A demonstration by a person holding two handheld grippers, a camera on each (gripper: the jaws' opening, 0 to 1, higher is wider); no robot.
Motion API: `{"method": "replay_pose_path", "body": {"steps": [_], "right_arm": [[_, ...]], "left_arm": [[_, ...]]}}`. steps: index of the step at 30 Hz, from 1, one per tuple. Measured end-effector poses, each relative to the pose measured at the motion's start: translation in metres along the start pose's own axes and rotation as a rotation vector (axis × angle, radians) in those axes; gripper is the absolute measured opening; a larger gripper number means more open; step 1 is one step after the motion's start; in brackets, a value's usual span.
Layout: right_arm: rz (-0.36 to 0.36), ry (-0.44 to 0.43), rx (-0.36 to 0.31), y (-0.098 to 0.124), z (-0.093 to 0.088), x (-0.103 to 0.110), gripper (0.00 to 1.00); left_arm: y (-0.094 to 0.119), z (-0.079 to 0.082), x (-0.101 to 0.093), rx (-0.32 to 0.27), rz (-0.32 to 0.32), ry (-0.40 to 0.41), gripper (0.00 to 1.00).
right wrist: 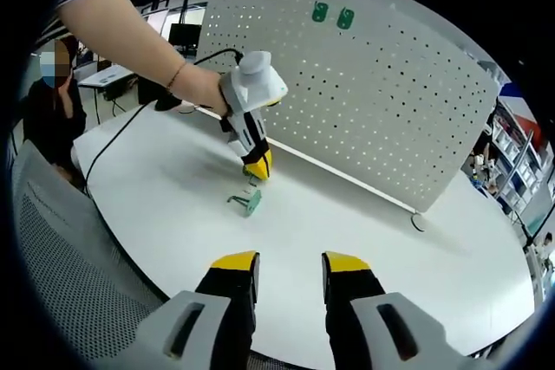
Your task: Insert the hook assembly into the mounting plate slot until the hook locks in place.
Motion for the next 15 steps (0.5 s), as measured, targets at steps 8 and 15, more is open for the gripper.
{"method": "replay_pose_path", "body": {"steps": [8,15], "right_arm": [[0.002,0.003,-0.005,0.001,0.001,-0.001,0.26],[0.003,0.001,-0.013,0.001,0.002,-0.001,0.26]], "left_arm": [[0.01,0.006,0.002,-0.026,0.007,0.09,0.01],[0.026,0.023,0.009,-0.115,0.024,0.217,0.01]]}}
Point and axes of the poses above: the point that each gripper's makers call its tool centre point, and the gripper's own axes: y roughly backward along the fingers, x roughly to its left, z roughly out of its top, the point moved 2 cm from there along y, roughly backward along the fingers, and after that the axes turned 5 degrees about z, right-handed, at the moved point
